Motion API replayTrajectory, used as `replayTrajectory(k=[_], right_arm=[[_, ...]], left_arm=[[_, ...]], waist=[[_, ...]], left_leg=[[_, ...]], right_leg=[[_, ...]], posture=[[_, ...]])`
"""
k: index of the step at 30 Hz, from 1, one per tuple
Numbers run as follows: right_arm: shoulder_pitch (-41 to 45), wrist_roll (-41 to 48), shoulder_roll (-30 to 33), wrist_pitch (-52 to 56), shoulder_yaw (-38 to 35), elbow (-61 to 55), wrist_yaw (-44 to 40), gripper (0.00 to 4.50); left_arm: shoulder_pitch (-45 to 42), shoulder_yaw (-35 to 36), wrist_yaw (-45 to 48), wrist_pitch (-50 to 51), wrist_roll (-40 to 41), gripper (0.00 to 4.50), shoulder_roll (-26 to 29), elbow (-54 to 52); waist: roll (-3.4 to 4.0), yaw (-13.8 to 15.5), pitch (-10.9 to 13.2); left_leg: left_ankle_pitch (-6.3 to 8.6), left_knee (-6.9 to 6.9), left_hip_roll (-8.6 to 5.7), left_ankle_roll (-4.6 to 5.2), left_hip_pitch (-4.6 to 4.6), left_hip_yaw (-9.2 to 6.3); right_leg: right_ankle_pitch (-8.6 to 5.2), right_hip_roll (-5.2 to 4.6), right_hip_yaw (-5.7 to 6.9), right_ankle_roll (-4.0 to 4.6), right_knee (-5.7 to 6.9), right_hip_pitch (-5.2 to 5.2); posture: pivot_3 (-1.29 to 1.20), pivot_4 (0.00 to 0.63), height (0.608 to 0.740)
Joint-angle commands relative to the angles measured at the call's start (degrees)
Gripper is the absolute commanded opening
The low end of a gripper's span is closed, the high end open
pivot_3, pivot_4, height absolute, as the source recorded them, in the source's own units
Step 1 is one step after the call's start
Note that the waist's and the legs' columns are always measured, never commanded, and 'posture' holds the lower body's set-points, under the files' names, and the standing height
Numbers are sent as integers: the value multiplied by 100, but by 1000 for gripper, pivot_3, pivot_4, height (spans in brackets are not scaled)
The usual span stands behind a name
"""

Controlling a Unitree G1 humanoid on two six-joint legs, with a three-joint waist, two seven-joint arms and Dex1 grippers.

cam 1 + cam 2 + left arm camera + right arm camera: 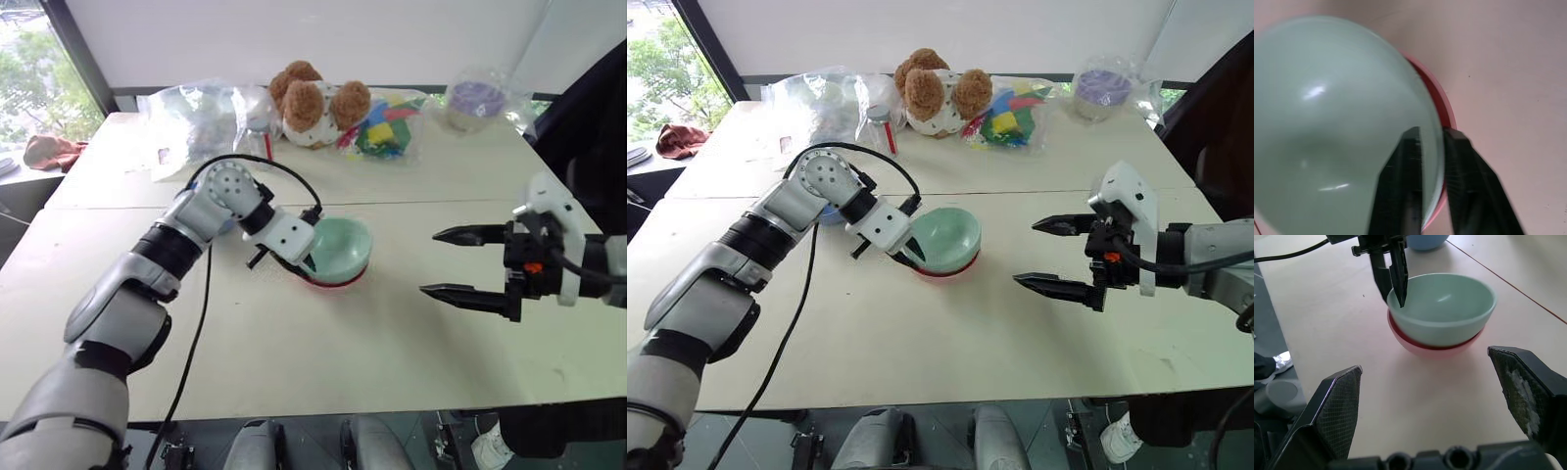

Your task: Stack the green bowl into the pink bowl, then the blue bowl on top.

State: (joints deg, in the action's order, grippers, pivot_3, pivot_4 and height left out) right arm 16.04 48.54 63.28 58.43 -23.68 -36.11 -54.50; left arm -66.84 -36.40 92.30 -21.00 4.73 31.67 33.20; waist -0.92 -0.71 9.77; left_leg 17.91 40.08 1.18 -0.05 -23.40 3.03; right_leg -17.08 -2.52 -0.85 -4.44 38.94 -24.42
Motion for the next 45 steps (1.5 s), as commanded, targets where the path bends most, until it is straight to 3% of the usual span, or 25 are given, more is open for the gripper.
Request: replayTrajectory(k=[1, 5, 8, 12, 21, 26, 34, 43, 45], right_arm=[[-65, 129, 77, -23, -317, -181, 129, 4500], [-85, 171, 103, -80, -297, -152, 192, 4500], [-37, 171, 120, -159, -203, -90, 200, 4500], [292, 83, 45, -398, 178, 151, 201, 4500], [933, -220, -59, -921, 1058, 645, 4, 4500], [1157, -384, -73, -1099, 1340, 851, -128, 4500], [1238, -455, -39, -1152, 1403, 917, -223, 4500], [1067, -420, 46, -1056, 1180, 774, -135, 4500], [1050, -471, 56, -1070, 1163, 784, -115, 4500]], left_arm=[[-321, -125, 20, -62, 377, 2519, 97, -32], [-588, -14, 20, 429, 938, 4487, 304, -127], [-852, 508, 20, 760, 1078, 4487, 480, 52], [-788, 1213, -138, 945, 768, 4487, 1221, 274], [813, 1993, -1287, 1105, -161, 4487, 2245, 253], [1100, 2174, -2064, 1102, -511, 4487, 2049, 795], [782, 2174, -2860, 731, -1065, 4487, 1445, 2171], [333, 2211, -2728, 271, -1301, 53, 1282, 2802], [176, 2210, -2548, 241, -1290, 53, 1249, 2770]], waist=[[0, 2, 0], [0, -2, 0], [0, 4, 0], [1, -67, 0], [-1, 16, 0], [-8, 45, 1], [-8, 10, 1], [-8, 7, 1], [-9, 21, 0]], left_leg=[[0, 0, 1, 0, 0, -1], [0, 1, 1, 0, 0, -1], [0, 1, 1, 0, 0, -2], [0, -1, 2, 0, 4, 2], [-1, 3, 10, -1, 1, 1], [0, 7, 2, 0, -4, 0], [0, 5, 2, 1, -4, 0], [0, 5, 4, 0, -3, 1], [0, 5, 2, 0, -4, 1]], right_leg=[[0, 0, 0, 0, 0, 0], [0, 0, 0, 0, 1, 0], [0, 2, 1, 0, 1, 0], [-1, 8, -3, -2, 1, -2], [-2, -1, 1, -2, 6, -3], [-1, -13, 5, -2, 3, -2], [-1, -12, 7, -3, 5, -4], [-1, -12, 7, -3, 7, -6], [0, -13, 8, -3, 6, -6]], posture=[[0, 150, 740], [0, 150, 740], [0, 150, 740], [0, 150, 740], [0, 150, 740], [0, 150, 740], [0, 150, 740], [0, 150, 740], [0, 150, 740]])
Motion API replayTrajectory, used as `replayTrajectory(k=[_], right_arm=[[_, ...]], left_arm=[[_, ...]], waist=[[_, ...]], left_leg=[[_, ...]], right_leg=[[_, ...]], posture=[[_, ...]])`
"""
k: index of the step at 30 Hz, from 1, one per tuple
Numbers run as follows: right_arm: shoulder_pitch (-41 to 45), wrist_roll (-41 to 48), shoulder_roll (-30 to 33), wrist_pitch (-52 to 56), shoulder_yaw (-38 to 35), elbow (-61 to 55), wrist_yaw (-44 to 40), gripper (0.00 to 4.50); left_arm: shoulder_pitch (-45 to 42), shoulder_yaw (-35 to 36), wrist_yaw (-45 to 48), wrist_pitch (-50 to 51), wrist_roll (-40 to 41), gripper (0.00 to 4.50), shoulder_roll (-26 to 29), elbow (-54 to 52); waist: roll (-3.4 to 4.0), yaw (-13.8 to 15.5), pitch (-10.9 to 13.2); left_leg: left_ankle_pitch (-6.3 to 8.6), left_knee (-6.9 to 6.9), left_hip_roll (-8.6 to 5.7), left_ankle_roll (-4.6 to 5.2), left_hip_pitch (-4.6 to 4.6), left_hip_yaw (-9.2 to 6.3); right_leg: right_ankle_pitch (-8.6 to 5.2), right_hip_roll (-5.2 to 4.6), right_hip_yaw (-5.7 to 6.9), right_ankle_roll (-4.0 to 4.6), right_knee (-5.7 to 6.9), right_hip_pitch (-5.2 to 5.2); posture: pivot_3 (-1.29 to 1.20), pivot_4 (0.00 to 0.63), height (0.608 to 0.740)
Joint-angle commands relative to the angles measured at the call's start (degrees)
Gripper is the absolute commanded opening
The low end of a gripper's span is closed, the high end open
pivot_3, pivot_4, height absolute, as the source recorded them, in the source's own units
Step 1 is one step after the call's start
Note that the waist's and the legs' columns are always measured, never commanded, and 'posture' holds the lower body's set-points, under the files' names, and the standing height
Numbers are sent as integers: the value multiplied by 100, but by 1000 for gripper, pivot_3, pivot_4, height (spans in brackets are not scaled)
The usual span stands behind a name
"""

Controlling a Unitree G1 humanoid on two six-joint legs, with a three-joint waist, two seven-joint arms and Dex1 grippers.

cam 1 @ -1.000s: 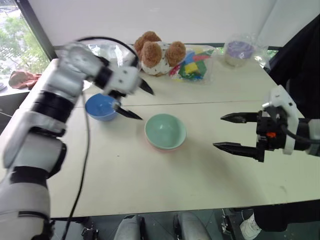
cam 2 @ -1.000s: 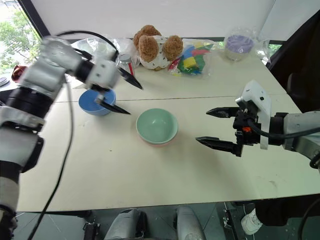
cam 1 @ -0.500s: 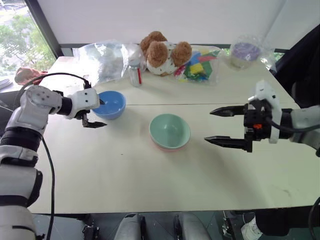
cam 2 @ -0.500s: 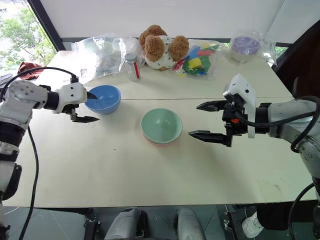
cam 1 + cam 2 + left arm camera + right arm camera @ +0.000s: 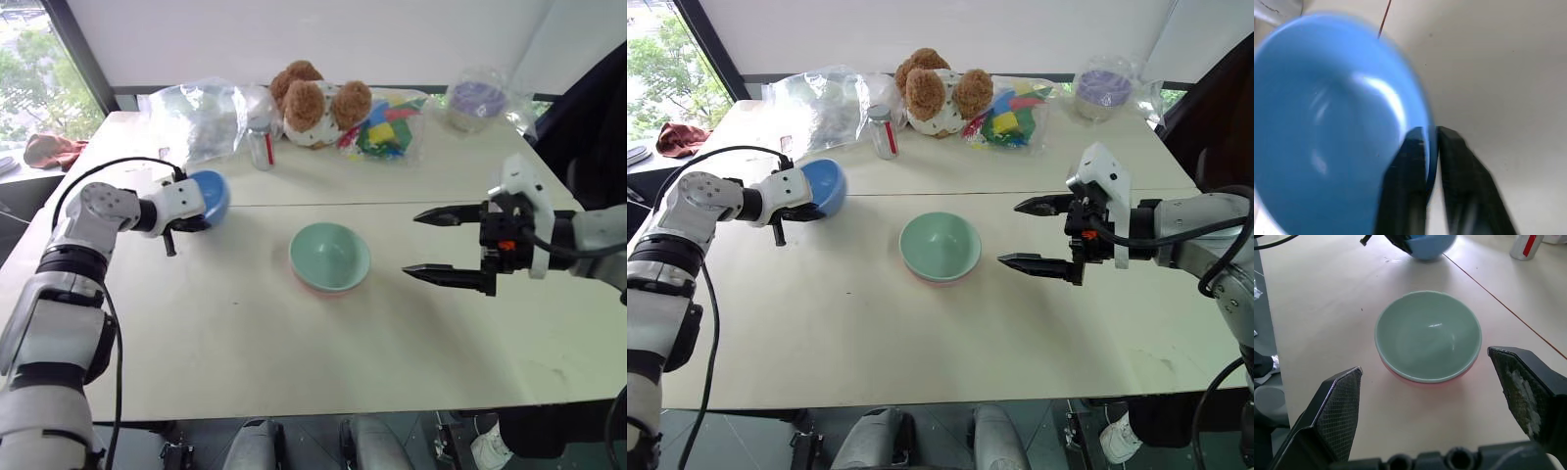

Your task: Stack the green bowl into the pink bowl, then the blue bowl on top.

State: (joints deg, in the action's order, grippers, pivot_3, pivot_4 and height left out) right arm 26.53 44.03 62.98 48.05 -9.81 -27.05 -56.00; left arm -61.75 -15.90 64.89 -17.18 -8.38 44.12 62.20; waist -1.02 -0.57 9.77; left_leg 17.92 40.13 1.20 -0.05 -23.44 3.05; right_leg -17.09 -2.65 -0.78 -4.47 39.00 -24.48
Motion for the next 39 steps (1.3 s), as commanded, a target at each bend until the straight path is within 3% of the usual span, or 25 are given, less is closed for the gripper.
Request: replayTrajectory(k=[1, 5, 9, 13, 17, 22, 30, 35, 38, 39], right_arm=[[-11, -40, 95, -44, -239, -113, 37, 4500], [-24, -87, 141, -64, -318, -60, 46, 4500], [-148, -99, 261, -32, -571, -16, 54, 4500], [-523, 36, 386, 210, -1055, -199, 34, 4500], [-907, 164, 467, 465, -1571, -415, 78, 4500], [-1349, 267, 421, 705, -2073, -758, 197, 4500], [-1676, 463, 282, 923, -2400, -1133, 555, 4500], [-1738, 553, 290, 903, -2397, -1176, 698, 4500], [-1747, 560, 294, 857, -2348, -1147, 732, 4500], [-1757, 540, 295, 829, -2319, -1126, 731, 4500]], left_arm=[[-420, 180, 396, -177, 91, 53, -26, -203], [-886, 354, 1350, -123, 511, 53, -303, -619], [-1296, 412, 2480, 167, 1209, 53, -977, -1531], [-1028, -622, 2761, 476, 2138, 53, -1044, -2845], [-1034, -1674, 2761, 556, 2797, 53, -744, -3383], [-1380, -3051, 2761, 122, 3180, 53, -283, -3367], [-1793, -3549, 2761, -429, 3087, 53, -825, -2342], [-1803, -3842, 2761, -363, 3288, 2533, -639, -2488], [-1800, -3633, 2761, -121, 3504, 4168, -512, -2494], [-1812, -3435, 2761, -34, 3544, 4414, -494, -2408]], waist=[[0, 15, 0], [0, 56, 0], [0, 132, 0], [3, 80, -2], [5, 6, -2], [7, -45, -3], [5, 21, -3], [5, -24, -2], [5, -21, -2], [5, -18, -2]], left_leg=[[0, 0, -2, 0, 0, 0], [0, 1, -9, 0, -4, 0], [0, 1, -11, 0, -4, 0], [2, -1, -10, 3, -3, 1], [-2, -3, 2, -3, 4, -3], [-3, -1, 4, -6, 13, 0], [-5, 2, -19, 4, 2, -3], [-2, 0, -18, 8, 2, -4], [-3, 0, -15, 7, 4, -6], [-3, 0, -15, 7, 4, -6]], right_leg=[[0, -1, 0, 0, 0, 0], [0, 2, 3, 0, -1, 0], [0, 2, 3, 0, -1, 0], [0, 0, -9, 0, -2, 0], [0, 6, -11, 0, 5, 0], [0, 13, -21, 0, 16, 1], [-1, 11, -19, -1, 2, 4], [-2, 11, -20, -4, 1, 4], [-2, 13, -20, -4, 4, 4], [-2, 13, -20, -4, 4, 4]], posture=[[0, 150, 740], [0, 150, 740], [0, 150, 740], [0, 150, 740], [0, 150, 740], [0, 150, 740], [0, 150, 740], [0, 150, 740], [0, 150, 740], [0, 150, 740]])
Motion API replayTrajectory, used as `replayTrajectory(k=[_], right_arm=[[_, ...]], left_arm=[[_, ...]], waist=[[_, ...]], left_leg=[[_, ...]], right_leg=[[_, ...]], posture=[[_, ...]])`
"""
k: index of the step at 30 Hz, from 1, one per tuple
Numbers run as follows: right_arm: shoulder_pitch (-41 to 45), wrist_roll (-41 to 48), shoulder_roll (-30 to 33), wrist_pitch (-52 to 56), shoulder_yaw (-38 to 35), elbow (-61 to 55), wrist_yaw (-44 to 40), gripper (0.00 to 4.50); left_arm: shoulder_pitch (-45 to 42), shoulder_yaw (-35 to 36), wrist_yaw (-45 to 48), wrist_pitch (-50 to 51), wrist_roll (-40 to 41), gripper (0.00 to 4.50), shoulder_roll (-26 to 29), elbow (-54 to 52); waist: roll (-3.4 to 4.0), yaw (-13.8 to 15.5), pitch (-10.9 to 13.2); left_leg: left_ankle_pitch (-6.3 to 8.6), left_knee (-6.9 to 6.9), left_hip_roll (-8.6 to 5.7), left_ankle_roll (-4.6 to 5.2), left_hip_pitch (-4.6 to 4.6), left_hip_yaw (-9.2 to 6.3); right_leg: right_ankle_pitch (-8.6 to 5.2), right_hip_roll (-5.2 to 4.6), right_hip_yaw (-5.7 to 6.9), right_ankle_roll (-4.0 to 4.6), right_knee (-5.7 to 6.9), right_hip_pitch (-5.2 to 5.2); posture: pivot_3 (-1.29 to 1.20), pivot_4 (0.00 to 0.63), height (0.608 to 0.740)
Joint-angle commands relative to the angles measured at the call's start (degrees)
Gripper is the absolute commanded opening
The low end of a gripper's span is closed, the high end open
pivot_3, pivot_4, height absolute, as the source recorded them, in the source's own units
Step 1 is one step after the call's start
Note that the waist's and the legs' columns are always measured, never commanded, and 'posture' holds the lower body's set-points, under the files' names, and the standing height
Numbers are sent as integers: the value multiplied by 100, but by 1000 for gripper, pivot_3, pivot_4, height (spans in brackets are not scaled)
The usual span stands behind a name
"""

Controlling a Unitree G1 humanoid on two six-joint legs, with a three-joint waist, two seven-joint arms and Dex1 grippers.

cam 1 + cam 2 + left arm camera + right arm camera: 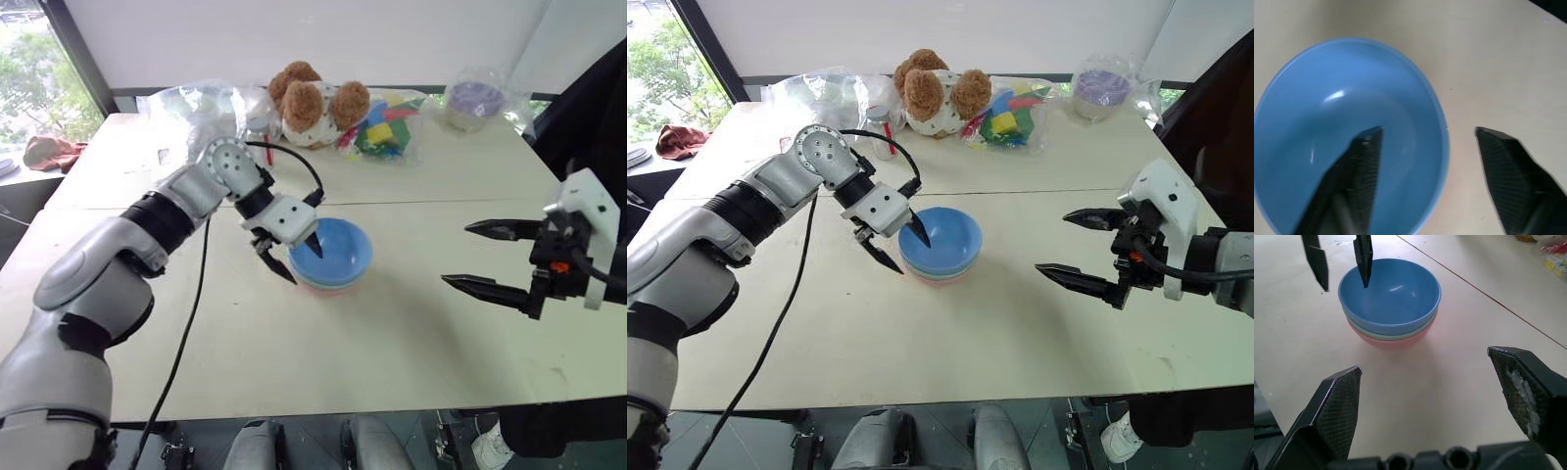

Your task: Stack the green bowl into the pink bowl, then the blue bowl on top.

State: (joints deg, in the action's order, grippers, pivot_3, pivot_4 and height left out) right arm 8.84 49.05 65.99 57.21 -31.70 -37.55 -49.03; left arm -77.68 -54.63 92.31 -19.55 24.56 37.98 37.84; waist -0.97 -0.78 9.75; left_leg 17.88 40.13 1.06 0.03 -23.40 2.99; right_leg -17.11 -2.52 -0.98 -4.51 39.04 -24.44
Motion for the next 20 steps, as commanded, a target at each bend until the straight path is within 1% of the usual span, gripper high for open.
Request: replayTrajectory(k=[1, 5, 10, 13, 16, 20], right_arm=[[3, 24, -6, -116, -102, -53, 32, 4500], [-63, -81, -22, -260, 21, 64, -15, 4500], [-50, -238, -20, -532, 344, 319, -149, 4500], [108, -416, -26, -785, 810, 511, -255, 4500], [378, -525, -93, -954, 1310, 629, -321, 4500], [727, -622, -149, -1071, 1668, 856, -418, 4500]], left_arm=[[-232, 634, 19, 309, 285, 4414, 137, 112], [-107, 1607, 19, 1112, 447, 4414, 475, 180], [643, 2822, -65, 2279, 500, 4414, 1106, -692], [1618, 3671, -613, 3341, 838, 4414, 1605, -1817], [2999, 4577, -1416, 4224, 1194, 4414, 2047, -3073], [4414, 5541, -2118, 5062, 1537, 4414, 2357, -4302]], waist=[[0, 8, 0], [0, -9, 0], [3, -25, -1], [3, -21, -1], [2, -29, -1], [1, -21, 0]], left_leg=[[0, 0, -1, 0, 0, 0], [0, 1, -3, 1, -2, 0], [0, -3, 4, 0, 2, -1], [-1, 0, 5, -1, 1, 1], [-2, 1, 8, -2, 2, 1], [-4, 1, 16, -6, 2, -1]], right_leg=[[0, 0, 0, 0, 0, 0], [0, 0, 1, -1, -1, 0], [-1, 3, 3, -1, 0, 0], [-1, -3, 3, -1, 2, 0], [0, -14, 1, -2, 4, 1], [0, -15, 4, -1, 5, 1]], posture=[[0, 150, 740], [0, 150, 740], [0, 150, 740], [0, 150, 740], [0, 150, 740], [0, 150, 740]])
